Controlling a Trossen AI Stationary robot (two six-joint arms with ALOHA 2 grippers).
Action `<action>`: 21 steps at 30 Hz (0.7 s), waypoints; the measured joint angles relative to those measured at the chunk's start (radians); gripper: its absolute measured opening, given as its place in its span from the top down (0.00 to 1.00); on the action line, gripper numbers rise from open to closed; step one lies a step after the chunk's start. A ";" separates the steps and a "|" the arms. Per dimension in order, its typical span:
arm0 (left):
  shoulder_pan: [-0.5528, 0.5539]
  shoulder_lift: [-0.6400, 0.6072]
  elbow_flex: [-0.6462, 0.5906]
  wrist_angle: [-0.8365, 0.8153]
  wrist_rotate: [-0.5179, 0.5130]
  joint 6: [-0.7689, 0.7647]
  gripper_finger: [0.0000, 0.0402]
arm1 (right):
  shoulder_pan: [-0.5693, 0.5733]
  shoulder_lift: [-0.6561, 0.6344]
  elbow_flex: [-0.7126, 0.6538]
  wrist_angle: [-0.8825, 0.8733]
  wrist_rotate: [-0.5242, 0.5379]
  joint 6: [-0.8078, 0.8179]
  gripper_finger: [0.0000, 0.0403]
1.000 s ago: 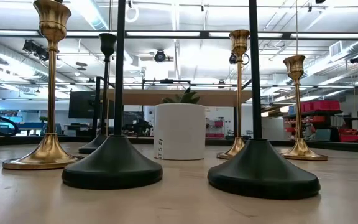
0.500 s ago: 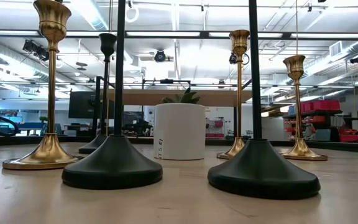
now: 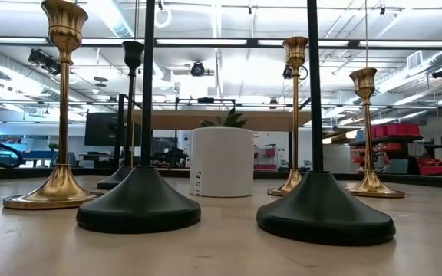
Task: Pick & Place candle stick holders
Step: Put the right golden candle holder on the shelf
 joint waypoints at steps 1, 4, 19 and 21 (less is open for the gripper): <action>0.000 0.000 0.000 0.000 0.000 0.000 0.91 | 0.000 0.010 -0.010 -0.005 -0.013 0.016 0.95; 0.000 0.000 0.000 0.000 0.000 0.000 0.91 | 0.000 0.053 -0.048 -0.011 -0.062 0.090 0.95; 0.000 0.000 0.000 -0.007 0.000 -0.009 0.91 | 0.022 0.135 -0.307 -0.054 -0.179 0.261 0.95; 0.000 0.000 0.000 -0.006 0.000 -0.020 0.91 | 0.033 0.134 -0.312 -0.097 -0.180 0.287 0.95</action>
